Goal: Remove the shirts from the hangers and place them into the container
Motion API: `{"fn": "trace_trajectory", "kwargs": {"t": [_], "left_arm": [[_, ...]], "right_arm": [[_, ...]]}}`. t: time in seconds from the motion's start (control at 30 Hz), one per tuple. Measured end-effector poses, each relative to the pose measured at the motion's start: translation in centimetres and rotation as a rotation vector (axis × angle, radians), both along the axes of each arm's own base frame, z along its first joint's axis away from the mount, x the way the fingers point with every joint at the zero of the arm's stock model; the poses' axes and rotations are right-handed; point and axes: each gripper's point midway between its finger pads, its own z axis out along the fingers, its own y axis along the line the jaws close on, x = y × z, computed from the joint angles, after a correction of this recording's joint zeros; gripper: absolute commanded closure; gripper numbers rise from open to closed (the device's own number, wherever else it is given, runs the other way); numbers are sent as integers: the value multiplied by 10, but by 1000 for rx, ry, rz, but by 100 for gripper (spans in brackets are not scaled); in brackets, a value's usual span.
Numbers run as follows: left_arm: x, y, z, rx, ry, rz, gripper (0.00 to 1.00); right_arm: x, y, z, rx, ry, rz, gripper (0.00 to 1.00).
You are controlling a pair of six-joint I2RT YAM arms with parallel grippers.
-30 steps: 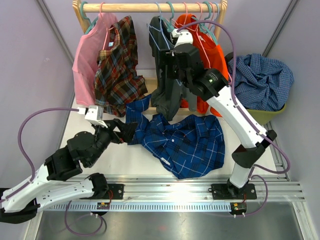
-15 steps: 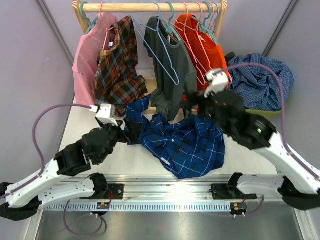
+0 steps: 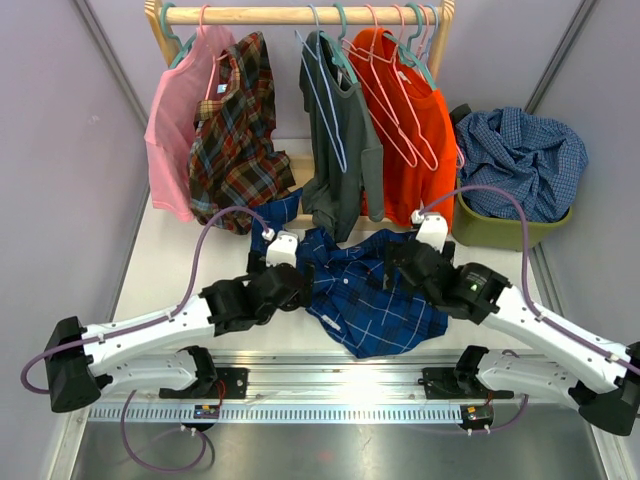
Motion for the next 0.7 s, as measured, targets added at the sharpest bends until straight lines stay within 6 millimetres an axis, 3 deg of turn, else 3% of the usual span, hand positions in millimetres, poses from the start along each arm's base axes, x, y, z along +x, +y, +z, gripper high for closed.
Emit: {"fn": "trace_trajectory", "kwargs": {"t": [0.1,0.3,0.4,0.53,0.7], "left_arm": [[-1,1,-11,21,16,5,1],[-2,3,-10,10,15,9,1],[-3,6,7,-52,-14,12,1],[-5,16,41,-165,-86,28,1],[-8,32,54,-204,-119,61,1]], "right_arm": [[-6,-8,-28,-13,53,-63,0],[-14,-17,-55,28,101,-163,1],[-17,-18,-76,13,139,-199,0],[-26,-10,-125,25,222,-210,1],[-37,-2,-168,117,268,-209,0]]}}
